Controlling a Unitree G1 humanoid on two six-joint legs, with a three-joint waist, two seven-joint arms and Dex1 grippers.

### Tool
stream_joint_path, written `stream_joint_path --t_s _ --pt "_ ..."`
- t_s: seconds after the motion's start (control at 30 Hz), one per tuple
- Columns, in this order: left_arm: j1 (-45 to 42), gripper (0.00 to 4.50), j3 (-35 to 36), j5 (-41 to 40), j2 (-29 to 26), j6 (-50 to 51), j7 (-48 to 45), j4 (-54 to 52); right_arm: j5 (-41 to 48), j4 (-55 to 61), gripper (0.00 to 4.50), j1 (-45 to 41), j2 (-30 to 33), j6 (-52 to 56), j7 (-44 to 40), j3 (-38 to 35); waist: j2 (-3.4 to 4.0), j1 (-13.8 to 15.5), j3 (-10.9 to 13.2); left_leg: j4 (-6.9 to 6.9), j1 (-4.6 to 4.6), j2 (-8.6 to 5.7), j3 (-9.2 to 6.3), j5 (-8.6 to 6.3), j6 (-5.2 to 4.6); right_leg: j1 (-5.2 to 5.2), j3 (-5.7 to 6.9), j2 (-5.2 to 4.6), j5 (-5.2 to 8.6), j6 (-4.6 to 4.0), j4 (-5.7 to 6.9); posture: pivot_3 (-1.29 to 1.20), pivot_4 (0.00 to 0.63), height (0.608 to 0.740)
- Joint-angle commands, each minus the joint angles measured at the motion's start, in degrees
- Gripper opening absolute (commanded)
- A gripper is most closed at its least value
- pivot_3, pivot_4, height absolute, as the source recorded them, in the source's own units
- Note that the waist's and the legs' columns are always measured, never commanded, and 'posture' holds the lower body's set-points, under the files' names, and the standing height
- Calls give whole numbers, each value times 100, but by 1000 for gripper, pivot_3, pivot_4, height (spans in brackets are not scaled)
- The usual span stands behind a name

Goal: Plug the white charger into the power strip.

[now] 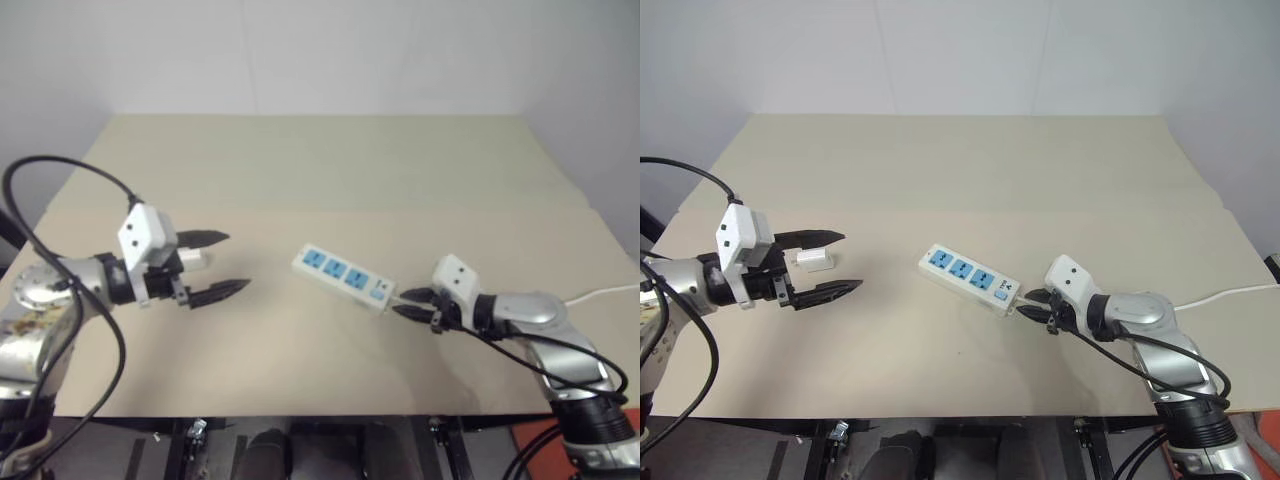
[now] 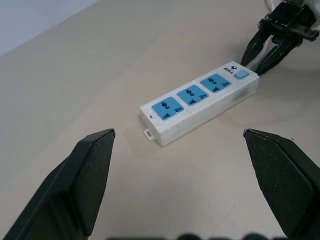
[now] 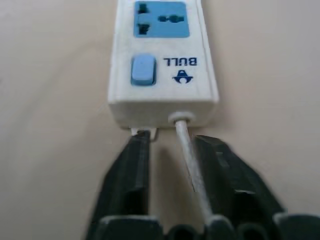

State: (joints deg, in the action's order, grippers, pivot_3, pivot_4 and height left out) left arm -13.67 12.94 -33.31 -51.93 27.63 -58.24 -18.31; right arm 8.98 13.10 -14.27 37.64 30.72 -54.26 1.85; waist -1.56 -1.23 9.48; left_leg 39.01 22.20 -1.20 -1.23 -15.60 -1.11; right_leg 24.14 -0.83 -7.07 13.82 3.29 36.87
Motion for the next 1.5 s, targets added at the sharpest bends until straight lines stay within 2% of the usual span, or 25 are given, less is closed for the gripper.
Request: stream_joint_path --t_s 0.03,0.17,0.2,0.3,0.43,0.6,0.8,1.07,1.3,1.5 --pt "-103 4500 27 15 -7 -97 -45 -10 328 342 3004 100 7 7 85 -286 0 15 0 0 0 0 0 0 0 0 0 0 0 0 -1 0 150 740" --pt "-96 4500 36 12 -35 -100 -86 4 817 469 4382 172 70 -15 -107 -514 0 27 0 0 1 0 -1 0 0 0 1 0 0 0 -2 0 150 740" --pt "-97 4500 38 13 -38 -96 -94 7 955 454 4471 183 78 -77 -197 -581 0 26 0 0 1 0 -1 0 0 0 1 0 0 0 -3 0 150 740" --pt "-113 4500 42 8 -37 -80 -114 11 1420 283 4471 89 75 -193 -532 -786 0 26 0 1 0 1 -1 0 -1 -3 1 0 0 0 -3 0 150 740" --pt "-114 4500 56 -17 -14 -78 -131 -2 1671 -236 4471 -144 -199 -520 -564 -896 -1 17 0 2 -8 2 -1 0 -1 -9 0 1 0 0 -1 0 150 740" --pt "-218 4500 54 -91 29 -133 -249 24 1477 -774 4471 -269 -679 -1456 -596 -680 0 22 0 1 -9 3 0 0 0 -8 0 4 0 -1 1 0 150 740" --pt "-269 4500 9 -170 37 -86 -457 28 1147 -1370 4471 -507 -838 -2035 -619 -278 0 13 0 3 -10 3 1 1 1 -6 0 4 0 -1 4 0 150 740" --pt "-301 4500 -52 -148 69 -53 -528 36 979 -1959 4471 -700 -1062 -2274 -580 10 0 14 0 3 -9 3 1 1 2 -6 0 4 -1 -1 5 0 150 740" --pt "-258 4500 -1 -144 52 -32 -495 -1 859 -2467 4471 -897 -1295 -2442 -340 -54 0 7 0 3 -11 3 1 2 3 -5 -1 4 -1 -2 8 0 150 740" --pt "-212 4500 47 -162 28 -5 -483 -39 852 -2514 4471 -826 -1261 -2410 -582 57 0 8 0 3 -9 3 0 2 3 -5 -1 4 -1 -2 14 0 150 740"
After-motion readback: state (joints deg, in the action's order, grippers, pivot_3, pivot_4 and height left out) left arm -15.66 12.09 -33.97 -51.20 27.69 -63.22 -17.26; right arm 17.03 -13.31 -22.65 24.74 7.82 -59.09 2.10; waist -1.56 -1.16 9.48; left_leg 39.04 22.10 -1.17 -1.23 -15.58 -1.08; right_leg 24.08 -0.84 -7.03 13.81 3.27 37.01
